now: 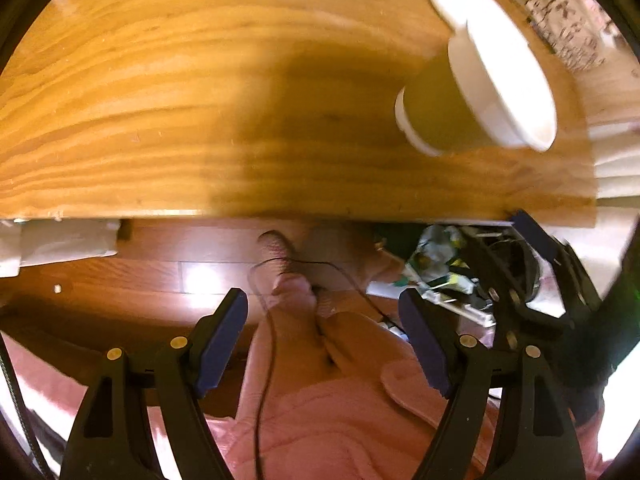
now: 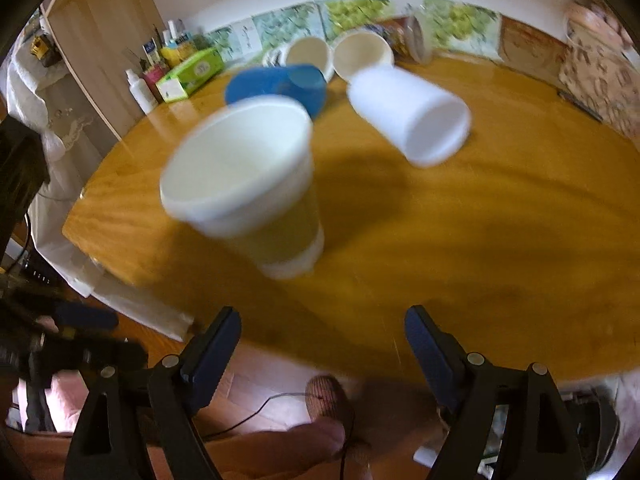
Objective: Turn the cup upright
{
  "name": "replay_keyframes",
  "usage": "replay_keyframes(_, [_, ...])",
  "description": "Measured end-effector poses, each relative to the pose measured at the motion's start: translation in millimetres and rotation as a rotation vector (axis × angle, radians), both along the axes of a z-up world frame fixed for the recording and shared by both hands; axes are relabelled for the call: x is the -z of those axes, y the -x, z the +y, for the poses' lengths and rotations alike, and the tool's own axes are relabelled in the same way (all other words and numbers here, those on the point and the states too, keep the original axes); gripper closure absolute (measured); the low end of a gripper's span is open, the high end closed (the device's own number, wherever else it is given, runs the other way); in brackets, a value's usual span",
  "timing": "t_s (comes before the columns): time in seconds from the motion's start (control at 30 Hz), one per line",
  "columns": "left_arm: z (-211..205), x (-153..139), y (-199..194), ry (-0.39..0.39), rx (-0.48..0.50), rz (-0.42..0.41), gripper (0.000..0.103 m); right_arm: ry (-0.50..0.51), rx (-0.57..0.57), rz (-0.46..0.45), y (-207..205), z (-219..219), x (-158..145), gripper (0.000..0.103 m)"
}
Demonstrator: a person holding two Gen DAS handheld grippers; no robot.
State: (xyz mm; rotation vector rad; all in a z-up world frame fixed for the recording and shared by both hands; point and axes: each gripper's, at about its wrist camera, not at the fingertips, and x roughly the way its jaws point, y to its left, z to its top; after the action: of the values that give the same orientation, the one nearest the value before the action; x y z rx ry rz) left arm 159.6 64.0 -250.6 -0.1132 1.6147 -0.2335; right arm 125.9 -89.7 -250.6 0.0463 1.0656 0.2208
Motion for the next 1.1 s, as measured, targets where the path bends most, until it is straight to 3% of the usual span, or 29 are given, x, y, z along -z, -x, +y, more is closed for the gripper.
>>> replay_keyframes(0.27, [-24.8,-11.0,42.9,-0.110,0.037,-0.075,0.022,0.067,0.084,0.046,54.5,-33.0,-2.6,0.014])
replay_keyframes(0.37, [-24.9,-30.7,57.5,-0.118,0.036,-0.172,0.022,0.090,0.103,0.035,65.4,-39.1,-14.3,0.013])
replay_keyframes(0.47, [-22.5,-54.2,70.6,-0.127,0.018,-0.282,0.022,0.103,0.105,0.008,75.3,-39.3,-33.0,0.003])
replay_keyframes(0.63, [-28.9,-105.9,92.0,-0.173,0.022,-0.482,0.022,-0.004,0.120,-0.055,96.0,-41.3,-78.2,0.001])
replay_keyframes(0.83, [-33.4,-157.9,121.2,-0.124,-0.023,-0.655,0.022,0.051,0.090,-0.169,129.6,-30.0,-131.1,0.001])
replay_keyframes(0.97, [-23.2,-180.5,142.4,-0.063,-0.092,-0.719,0.022,0.061,0.080,-0.211,153.4,-25.4,-156.2,0.001])
replay_keyframes(1.1, [-15.8,-199.3,166.1,-0.070,-0.153,-0.789,0.022,0.050,0.105,-0.235,174.8,-25.4,-175.0,0.001])
